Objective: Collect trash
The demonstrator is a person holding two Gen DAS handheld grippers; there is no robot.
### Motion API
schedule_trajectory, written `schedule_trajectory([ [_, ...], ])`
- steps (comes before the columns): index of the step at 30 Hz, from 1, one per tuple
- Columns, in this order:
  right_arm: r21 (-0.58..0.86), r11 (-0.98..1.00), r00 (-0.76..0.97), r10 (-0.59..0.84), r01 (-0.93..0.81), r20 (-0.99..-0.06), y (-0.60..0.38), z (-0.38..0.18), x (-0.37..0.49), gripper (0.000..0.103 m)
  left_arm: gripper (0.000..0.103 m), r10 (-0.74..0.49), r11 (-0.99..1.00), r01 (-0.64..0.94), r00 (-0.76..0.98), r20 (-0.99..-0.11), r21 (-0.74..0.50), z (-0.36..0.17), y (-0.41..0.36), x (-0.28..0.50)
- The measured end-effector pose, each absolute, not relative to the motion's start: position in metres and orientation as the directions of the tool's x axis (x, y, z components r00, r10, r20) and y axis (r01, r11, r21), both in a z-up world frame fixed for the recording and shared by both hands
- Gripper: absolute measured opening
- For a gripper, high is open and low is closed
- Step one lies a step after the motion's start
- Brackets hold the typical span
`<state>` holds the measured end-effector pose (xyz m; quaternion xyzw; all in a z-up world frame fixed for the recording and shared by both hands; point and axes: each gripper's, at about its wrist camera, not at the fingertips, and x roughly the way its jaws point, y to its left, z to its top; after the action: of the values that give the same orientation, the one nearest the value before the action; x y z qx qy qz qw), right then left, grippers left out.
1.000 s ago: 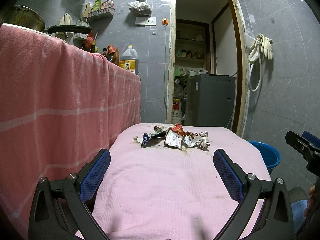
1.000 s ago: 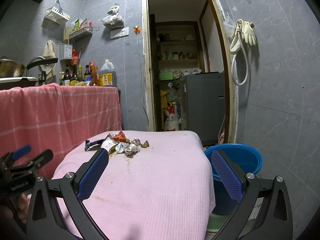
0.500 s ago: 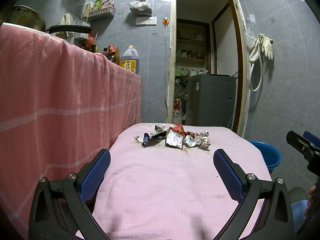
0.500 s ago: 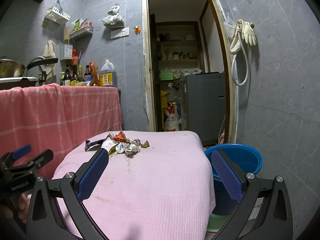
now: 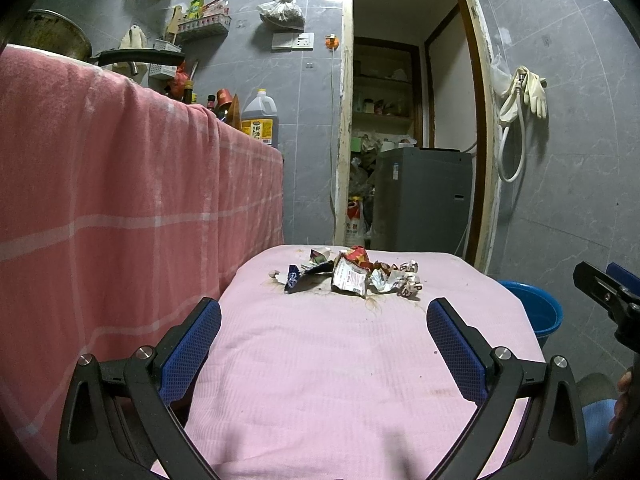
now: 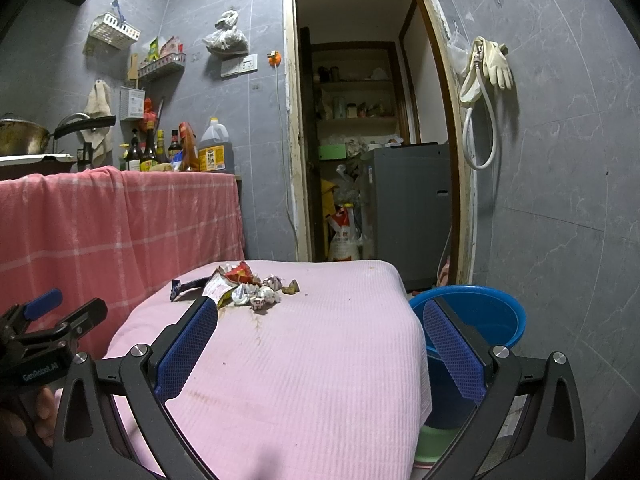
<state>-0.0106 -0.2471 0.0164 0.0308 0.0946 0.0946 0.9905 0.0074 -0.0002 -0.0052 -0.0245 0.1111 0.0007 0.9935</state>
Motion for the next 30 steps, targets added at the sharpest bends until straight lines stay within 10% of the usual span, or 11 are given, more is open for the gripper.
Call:
schedule_trajectory([
  [30,0.092,0.979,0.962,0.199,-0.184,-0.189,-0.2457,0.0111,-0.0072,0.103,0.101,0.006,0.999,-0.016,0.976,-0.219,-0.045,-0.0069,0.0027,0.0086],
])
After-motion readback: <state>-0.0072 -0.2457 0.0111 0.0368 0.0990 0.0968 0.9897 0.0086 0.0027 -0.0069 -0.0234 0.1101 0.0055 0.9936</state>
